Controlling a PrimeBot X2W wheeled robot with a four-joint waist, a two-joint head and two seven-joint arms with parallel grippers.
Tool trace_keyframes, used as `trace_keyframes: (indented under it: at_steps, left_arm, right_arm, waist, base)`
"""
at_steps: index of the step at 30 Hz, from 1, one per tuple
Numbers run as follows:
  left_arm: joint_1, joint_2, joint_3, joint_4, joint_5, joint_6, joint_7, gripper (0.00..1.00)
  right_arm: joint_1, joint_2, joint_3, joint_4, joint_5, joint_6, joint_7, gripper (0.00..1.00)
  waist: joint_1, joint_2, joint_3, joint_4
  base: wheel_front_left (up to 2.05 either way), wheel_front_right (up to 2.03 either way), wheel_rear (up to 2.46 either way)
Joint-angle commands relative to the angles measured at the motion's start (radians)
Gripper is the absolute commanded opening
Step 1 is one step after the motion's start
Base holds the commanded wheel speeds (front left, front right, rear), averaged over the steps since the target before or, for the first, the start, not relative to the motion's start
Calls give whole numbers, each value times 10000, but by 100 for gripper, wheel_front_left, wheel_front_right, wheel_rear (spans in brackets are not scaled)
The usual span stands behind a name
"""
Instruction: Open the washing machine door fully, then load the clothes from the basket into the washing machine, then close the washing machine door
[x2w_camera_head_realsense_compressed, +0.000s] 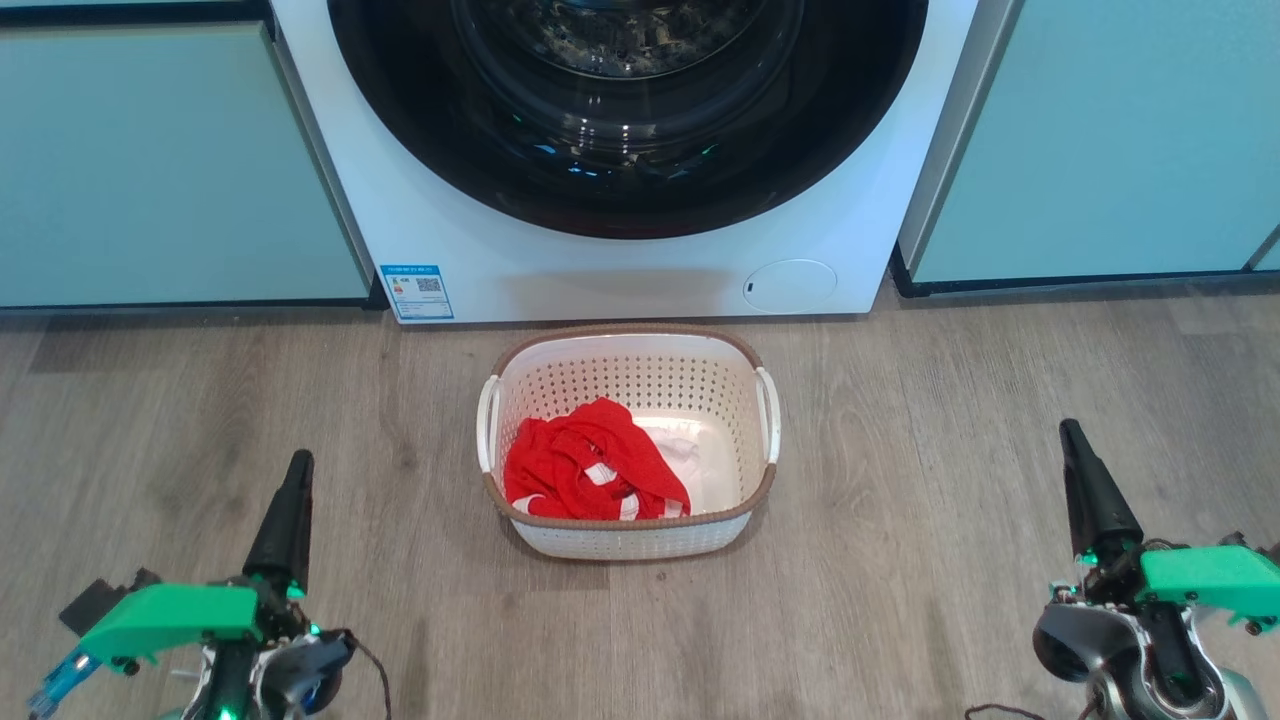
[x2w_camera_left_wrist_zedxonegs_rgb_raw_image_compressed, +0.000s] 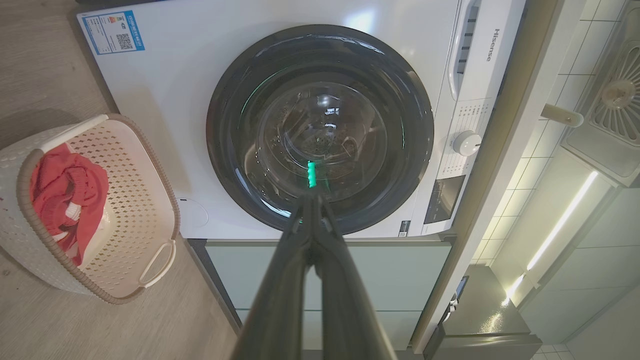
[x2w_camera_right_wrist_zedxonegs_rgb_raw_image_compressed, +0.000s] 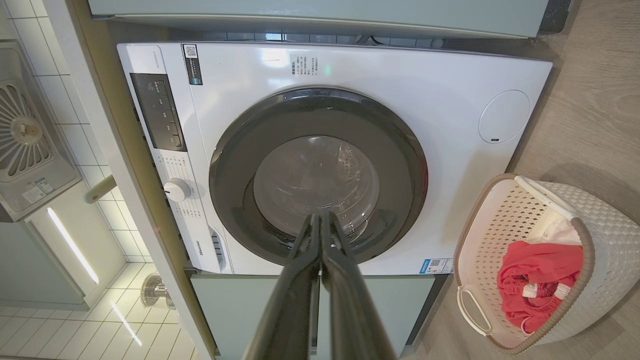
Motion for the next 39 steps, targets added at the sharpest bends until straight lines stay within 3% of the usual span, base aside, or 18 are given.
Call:
trace_keyframes:
  at_steps: [1, 39]
  left_arm:
    - [-488, 91, 327, -293, 66, -16, 80, 0]
    - [-487, 91, 323, -293, 63, -16, 77, 0]
  right_arm:
    - [-512, -35, 176, -328, -87, 0, 47, 0]
    - [-512, -35, 179, -328, -84, 0, 44, 0]
  waist:
    - [0, 0, 0, 0]
    - [0, 0, 0, 0]
  base:
    - [0, 0, 0]
    - [0, 0, 0]
